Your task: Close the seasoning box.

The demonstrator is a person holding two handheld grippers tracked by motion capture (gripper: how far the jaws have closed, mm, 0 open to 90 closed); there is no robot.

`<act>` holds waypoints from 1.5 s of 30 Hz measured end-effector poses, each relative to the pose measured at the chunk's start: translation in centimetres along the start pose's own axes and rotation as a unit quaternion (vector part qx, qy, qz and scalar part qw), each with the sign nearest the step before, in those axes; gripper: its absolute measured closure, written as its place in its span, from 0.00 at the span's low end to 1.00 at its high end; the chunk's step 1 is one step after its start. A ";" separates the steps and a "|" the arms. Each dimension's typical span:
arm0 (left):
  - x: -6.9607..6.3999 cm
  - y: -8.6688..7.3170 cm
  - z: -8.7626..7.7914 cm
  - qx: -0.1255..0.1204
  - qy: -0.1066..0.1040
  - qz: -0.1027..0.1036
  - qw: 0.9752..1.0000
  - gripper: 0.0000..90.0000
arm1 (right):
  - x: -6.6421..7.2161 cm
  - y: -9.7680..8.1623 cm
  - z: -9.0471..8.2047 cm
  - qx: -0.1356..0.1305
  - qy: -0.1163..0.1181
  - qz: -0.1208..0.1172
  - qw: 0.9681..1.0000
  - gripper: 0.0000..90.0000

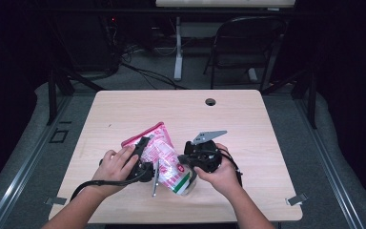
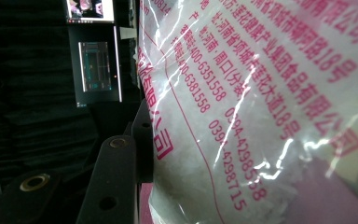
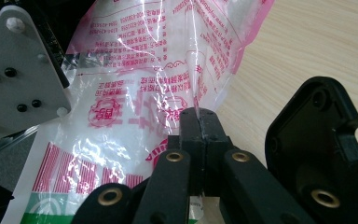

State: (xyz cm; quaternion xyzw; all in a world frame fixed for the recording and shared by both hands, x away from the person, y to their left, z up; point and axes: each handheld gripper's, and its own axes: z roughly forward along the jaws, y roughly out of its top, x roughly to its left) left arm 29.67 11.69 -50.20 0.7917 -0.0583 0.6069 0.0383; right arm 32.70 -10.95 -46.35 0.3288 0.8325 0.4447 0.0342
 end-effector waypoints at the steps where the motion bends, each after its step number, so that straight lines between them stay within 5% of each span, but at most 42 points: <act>1: -0.1 -0.1 0.1 -0.008 0.009 0.000 1.000 0.67 | 0.0 0.0 0.0 0.001 -0.001 0.000 1.000 1.00; 45: 0.2 0.4 0.1 0.005 0.017 0.042 0.999 0.70 | -0.4 -0.3 0.5 0.005 -0.006 0.003 1.000 1.00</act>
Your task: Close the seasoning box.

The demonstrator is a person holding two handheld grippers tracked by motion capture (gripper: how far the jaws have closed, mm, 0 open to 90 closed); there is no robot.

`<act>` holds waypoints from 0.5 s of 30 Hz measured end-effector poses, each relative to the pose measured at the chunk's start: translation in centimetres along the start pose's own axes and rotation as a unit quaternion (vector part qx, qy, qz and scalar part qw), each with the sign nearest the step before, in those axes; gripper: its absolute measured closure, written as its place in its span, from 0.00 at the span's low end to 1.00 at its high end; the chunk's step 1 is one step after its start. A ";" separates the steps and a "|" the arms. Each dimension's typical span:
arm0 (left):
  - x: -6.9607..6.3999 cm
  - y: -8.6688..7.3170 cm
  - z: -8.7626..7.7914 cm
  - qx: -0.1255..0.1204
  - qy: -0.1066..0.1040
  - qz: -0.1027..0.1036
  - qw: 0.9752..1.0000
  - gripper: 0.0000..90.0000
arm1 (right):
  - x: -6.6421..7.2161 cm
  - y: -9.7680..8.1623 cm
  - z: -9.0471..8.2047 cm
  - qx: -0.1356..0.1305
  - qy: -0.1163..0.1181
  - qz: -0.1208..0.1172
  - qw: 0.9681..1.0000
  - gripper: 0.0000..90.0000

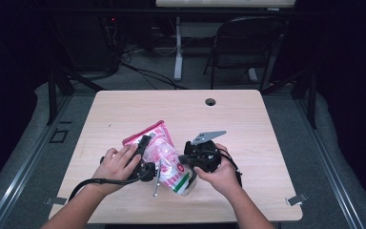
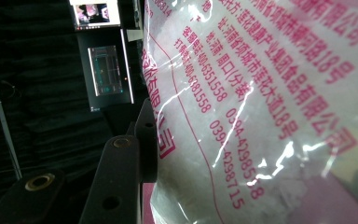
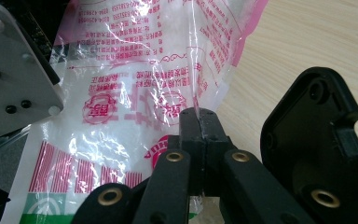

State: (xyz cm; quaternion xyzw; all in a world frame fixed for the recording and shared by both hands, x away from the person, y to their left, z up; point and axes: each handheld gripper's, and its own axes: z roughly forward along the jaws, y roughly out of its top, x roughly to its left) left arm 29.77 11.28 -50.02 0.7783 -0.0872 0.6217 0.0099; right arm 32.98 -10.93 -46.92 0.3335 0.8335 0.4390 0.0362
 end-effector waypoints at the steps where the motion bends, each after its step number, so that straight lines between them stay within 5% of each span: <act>1: 0.0 0.0 0.0 -0.001 0.001 0.000 1.000 0.70 | 0.0 0.0 0.0 -0.001 0.000 0.000 1.000 1.00; 15: 0.5 0.1 -0.1 -0.003 0.009 0.009 1.000 0.70 | -0.1 0.0 -0.1 -0.001 0.001 0.000 1.000 1.00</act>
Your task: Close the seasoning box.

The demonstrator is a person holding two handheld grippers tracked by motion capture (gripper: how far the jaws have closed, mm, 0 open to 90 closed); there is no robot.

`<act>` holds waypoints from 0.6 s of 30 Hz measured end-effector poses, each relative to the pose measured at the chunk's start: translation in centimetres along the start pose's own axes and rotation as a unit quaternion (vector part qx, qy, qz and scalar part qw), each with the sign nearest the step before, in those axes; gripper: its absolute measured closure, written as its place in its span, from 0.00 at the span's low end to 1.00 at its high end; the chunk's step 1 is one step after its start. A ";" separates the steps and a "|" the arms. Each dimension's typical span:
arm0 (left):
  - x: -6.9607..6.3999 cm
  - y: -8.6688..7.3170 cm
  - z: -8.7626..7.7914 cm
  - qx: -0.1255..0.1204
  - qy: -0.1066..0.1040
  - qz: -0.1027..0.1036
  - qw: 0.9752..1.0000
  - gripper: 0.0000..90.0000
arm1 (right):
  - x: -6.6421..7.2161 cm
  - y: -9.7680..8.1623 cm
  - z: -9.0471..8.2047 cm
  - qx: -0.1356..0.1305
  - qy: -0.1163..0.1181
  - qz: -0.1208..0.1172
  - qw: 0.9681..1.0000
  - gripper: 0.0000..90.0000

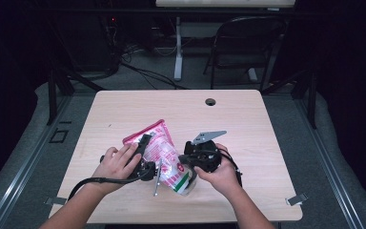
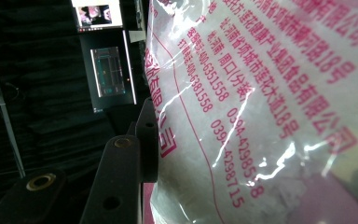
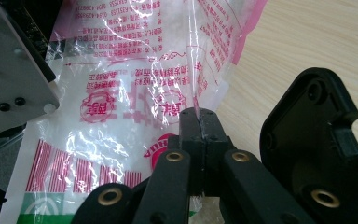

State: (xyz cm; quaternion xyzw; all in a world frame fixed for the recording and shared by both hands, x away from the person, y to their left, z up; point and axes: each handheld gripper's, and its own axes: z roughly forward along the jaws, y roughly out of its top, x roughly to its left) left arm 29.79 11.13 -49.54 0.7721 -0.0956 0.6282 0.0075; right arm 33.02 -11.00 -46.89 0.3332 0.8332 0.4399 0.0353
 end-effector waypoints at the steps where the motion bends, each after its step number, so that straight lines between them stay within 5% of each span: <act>1: 0.0 0.0 0.0 0.000 0.001 -0.001 1.000 0.70 | 0.0 0.0 0.0 0.001 0.000 0.000 1.000 1.00; 18: 0.3 0.1 0.0 -0.001 0.000 0.000 1.000 0.71 | -0.2 0.0 -0.2 -0.001 -0.001 0.000 1.000 1.00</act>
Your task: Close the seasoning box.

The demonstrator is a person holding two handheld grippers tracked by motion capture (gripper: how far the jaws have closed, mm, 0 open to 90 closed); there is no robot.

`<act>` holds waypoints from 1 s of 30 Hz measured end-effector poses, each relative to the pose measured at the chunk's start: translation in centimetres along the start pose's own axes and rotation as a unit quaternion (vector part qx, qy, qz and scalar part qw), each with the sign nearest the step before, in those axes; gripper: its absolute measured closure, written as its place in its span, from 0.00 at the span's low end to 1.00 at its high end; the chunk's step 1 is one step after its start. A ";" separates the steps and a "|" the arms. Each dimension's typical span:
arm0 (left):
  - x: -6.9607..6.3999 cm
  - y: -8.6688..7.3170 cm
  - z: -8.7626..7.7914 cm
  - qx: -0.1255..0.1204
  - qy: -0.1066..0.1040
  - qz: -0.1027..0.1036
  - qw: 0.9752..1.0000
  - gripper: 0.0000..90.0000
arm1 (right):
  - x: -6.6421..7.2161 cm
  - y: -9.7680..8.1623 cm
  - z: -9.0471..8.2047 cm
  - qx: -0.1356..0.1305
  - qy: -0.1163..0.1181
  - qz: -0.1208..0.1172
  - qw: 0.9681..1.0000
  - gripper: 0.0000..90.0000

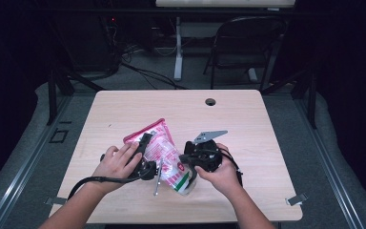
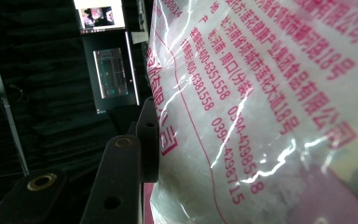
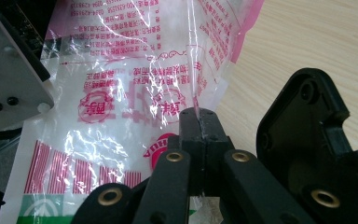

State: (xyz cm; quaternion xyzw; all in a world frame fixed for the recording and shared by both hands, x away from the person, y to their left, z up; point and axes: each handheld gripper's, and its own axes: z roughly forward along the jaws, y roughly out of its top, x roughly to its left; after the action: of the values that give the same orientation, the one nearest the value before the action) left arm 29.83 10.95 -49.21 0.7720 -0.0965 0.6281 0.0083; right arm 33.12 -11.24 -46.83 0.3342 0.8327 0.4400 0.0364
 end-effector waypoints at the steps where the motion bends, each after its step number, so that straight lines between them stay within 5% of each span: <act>1: 0.0 0.0 0.0 0.001 -0.001 0.001 1.000 0.71 | 0.0 0.0 0.0 0.000 0.000 0.000 1.000 1.00; 30: 1.0 0.2 0.0 0.004 0.007 0.016 1.000 0.71 | -0.4 0.3 -0.2 -0.009 0.002 0.004 1.000 1.00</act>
State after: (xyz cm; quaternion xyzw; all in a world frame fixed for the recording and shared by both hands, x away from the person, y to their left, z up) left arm 30.03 10.60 -48.30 0.7663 -0.1062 0.6336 -0.0039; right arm 33.51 -11.47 -46.60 0.3363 0.8273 0.4487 0.0355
